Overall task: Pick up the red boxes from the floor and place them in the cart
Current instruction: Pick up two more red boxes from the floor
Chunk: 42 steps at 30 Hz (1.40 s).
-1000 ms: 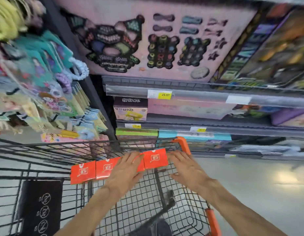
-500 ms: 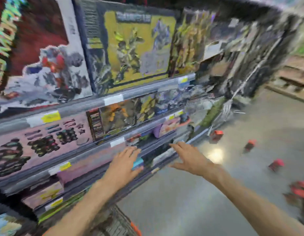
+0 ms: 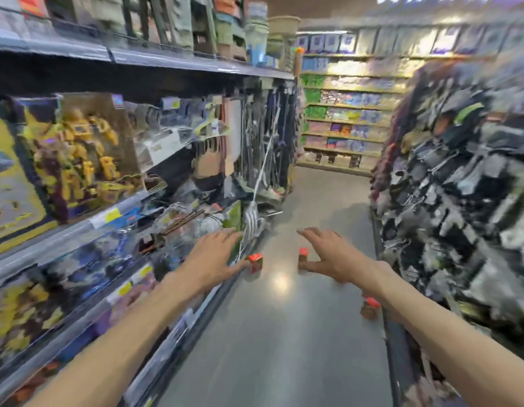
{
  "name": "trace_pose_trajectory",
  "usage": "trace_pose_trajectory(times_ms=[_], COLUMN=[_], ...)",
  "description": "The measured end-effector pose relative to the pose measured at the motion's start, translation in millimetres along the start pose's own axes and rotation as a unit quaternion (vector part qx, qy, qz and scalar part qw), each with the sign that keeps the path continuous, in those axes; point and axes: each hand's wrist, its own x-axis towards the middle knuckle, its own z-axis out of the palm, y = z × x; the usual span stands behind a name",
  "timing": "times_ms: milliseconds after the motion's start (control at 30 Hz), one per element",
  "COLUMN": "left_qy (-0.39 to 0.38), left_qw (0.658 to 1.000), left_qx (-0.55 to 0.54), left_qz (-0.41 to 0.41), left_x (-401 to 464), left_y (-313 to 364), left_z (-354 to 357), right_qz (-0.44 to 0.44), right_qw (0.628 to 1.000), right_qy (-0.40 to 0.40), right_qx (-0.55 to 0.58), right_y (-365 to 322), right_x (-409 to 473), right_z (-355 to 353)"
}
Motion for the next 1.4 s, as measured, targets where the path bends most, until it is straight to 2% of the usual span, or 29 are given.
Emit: trace_pose_trajectory(times_ms=[167,367,733,1000,1400], left_qy=[-0.005,-0.020,-0.030,-0.045,-0.104], left_qw=[1.000,0.999,0.999,0.997,0.994], left_qx=[0.017,0.012,-0.013,-0.020,-0.010], left_qz=[0.025,0.031,0.026,0.051,-0.013], left_x=[114.3,238.6,470.4,635.2,849.5], left_y=[26.3,15.9,-79.1,-119.2,-195.0], left_z=[26.7,81.5,170.7,240.6,387.7], right_qz=[0.033,0.069,0.090,0.094,0.046], right_qw=[0.999,0.997,0.995,0.995,0.998], right_qy=[0.011,0.019,0.016,0.013,-0.046], right_qx=[-0.008,-0.015,-0.048,-0.042,0.008], right_y=[90.9,191.2,331.2,437.4,628.8], right_x=[23.1,88.2,287.2,419.3,658.3], right_z=[-12.1,9.2,43.8,93.6,202.8])
